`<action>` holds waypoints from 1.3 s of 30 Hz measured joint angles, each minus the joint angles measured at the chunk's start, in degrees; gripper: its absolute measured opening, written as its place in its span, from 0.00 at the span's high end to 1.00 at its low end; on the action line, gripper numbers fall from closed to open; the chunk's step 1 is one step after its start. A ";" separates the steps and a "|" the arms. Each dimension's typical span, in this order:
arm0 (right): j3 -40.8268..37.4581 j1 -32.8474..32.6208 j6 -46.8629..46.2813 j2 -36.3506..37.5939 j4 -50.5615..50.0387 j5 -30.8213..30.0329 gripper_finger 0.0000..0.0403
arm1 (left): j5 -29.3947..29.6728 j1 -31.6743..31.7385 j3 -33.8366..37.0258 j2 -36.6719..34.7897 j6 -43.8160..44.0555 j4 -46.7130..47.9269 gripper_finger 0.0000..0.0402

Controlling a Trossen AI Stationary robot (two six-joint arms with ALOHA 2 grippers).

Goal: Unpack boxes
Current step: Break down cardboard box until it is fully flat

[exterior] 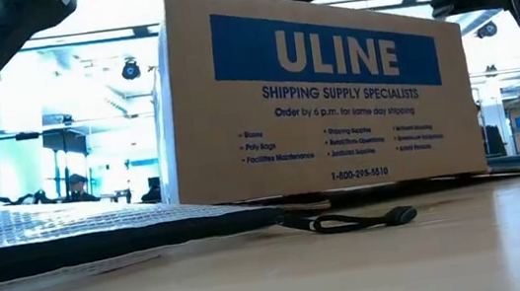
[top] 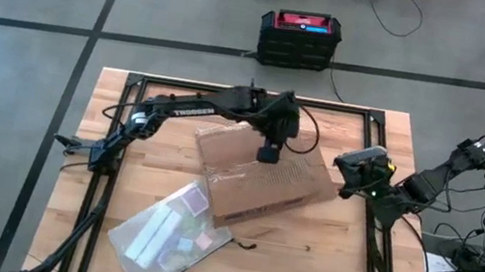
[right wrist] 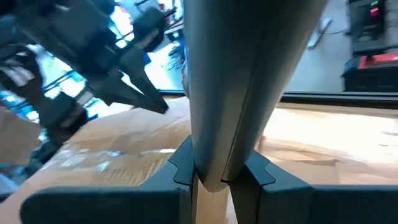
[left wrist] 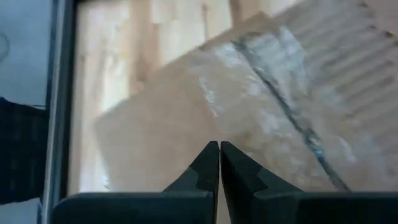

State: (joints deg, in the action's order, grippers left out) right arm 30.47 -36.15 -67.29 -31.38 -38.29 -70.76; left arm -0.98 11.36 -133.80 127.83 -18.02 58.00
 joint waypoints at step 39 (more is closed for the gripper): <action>-4.27 38.44 28.57 -19.99 46.55 34.29 0.90 | -7.20 5.04 5.01 2.26 -2.93 -9.84 1.00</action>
State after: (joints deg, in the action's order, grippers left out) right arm 26.20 2.28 -38.72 -51.37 8.26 -36.47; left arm -8.18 16.40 -128.79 130.08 -20.95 48.17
